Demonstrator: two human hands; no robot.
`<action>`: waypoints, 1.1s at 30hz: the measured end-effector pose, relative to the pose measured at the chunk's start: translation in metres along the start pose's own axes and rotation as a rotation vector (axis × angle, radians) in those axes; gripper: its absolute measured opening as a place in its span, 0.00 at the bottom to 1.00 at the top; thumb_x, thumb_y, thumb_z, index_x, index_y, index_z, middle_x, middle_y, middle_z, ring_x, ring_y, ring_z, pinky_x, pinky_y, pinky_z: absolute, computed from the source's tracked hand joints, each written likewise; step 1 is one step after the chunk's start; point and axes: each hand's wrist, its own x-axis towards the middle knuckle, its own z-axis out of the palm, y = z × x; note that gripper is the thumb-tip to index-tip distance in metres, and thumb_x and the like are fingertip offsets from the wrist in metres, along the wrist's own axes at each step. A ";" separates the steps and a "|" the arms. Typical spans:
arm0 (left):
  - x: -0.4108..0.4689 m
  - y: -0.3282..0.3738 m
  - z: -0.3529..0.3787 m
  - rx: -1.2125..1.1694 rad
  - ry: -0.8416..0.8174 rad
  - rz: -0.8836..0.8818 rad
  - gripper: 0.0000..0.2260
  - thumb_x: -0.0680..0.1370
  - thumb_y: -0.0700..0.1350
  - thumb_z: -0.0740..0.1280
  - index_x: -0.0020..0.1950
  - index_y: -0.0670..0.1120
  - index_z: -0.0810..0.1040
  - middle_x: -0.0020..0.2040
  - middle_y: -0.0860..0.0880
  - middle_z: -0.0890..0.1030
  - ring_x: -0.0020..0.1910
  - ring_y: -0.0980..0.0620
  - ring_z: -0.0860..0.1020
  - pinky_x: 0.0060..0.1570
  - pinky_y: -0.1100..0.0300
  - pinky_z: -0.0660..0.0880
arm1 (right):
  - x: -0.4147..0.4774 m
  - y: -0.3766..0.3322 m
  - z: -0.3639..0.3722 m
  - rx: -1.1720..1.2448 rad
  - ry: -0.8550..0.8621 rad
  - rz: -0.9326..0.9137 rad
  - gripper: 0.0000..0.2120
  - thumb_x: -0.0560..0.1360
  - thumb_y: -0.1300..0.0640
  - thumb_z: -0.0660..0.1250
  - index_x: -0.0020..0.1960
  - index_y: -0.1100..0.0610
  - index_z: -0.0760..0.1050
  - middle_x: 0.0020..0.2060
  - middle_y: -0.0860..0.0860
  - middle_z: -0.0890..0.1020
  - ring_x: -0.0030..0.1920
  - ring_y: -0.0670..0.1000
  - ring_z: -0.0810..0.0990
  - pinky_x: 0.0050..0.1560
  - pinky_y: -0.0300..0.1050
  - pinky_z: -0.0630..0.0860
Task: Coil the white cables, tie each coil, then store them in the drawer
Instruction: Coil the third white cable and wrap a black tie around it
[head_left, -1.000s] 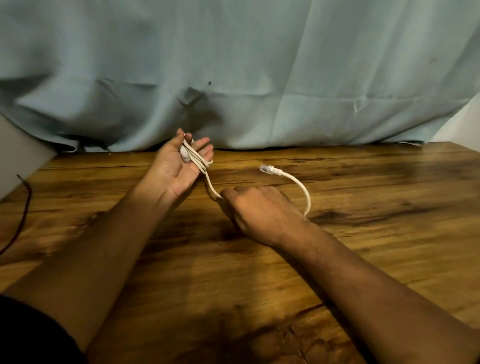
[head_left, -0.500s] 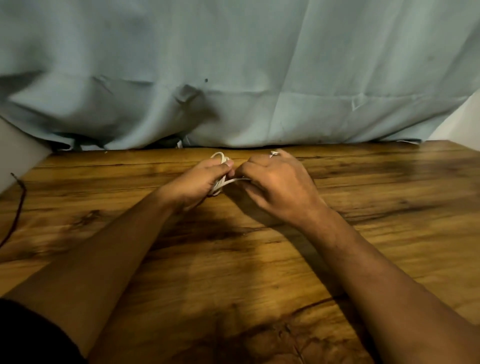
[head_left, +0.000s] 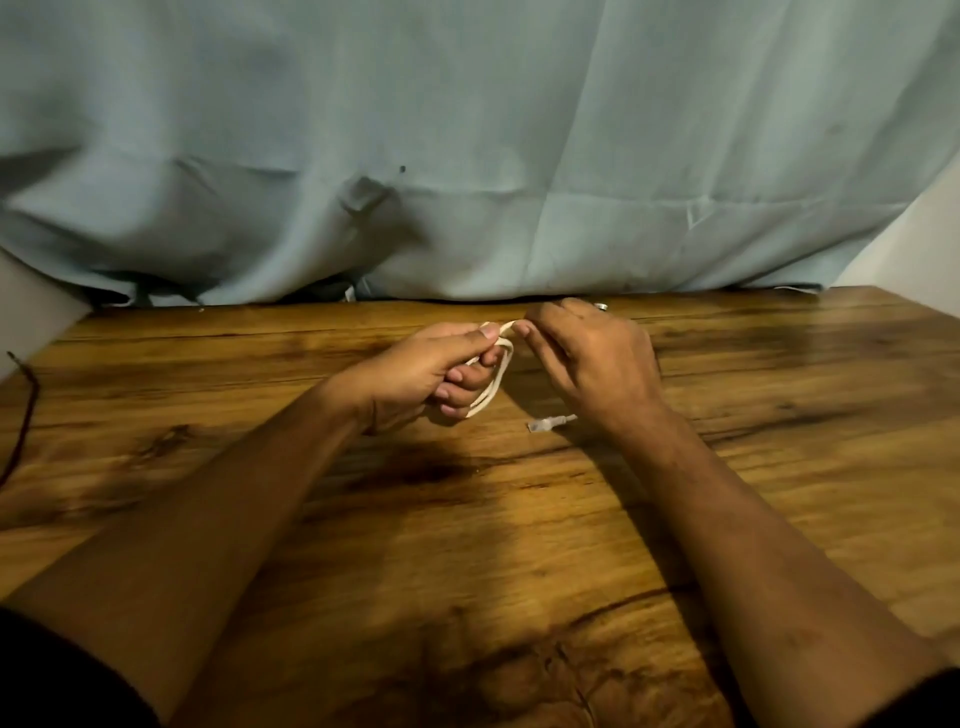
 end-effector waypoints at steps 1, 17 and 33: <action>-0.001 0.001 0.002 -0.042 -0.009 -0.003 0.14 0.87 0.48 0.55 0.44 0.46 0.68 0.29 0.52 0.60 0.22 0.59 0.57 0.27 0.60 0.53 | 0.000 0.001 0.000 0.018 0.000 0.008 0.16 0.84 0.45 0.59 0.55 0.53 0.81 0.42 0.51 0.82 0.39 0.55 0.81 0.35 0.44 0.70; -0.006 0.019 -0.019 -0.670 -0.031 0.143 0.13 0.85 0.51 0.56 0.42 0.49 0.70 0.26 0.55 0.69 0.24 0.60 0.69 0.31 0.65 0.71 | -0.011 -0.023 0.041 1.146 -0.197 0.690 0.08 0.83 0.63 0.65 0.56 0.51 0.71 0.38 0.54 0.83 0.25 0.52 0.75 0.25 0.43 0.73; 0.000 0.016 -0.025 -0.622 0.224 0.217 0.20 0.87 0.52 0.52 0.55 0.40 0.77 0.71 0.35 0.76 0.71 0.38 0.75 0.73 0.44 0.68 | -0.007 -0.044 0.042 1.191 -0.240 0.467 0.10 0.77 0.69 0.72 0.56 0.60 0.84 0.44 0.58 0.88 0.42 0.53 0.87 0.49 0.52 0.83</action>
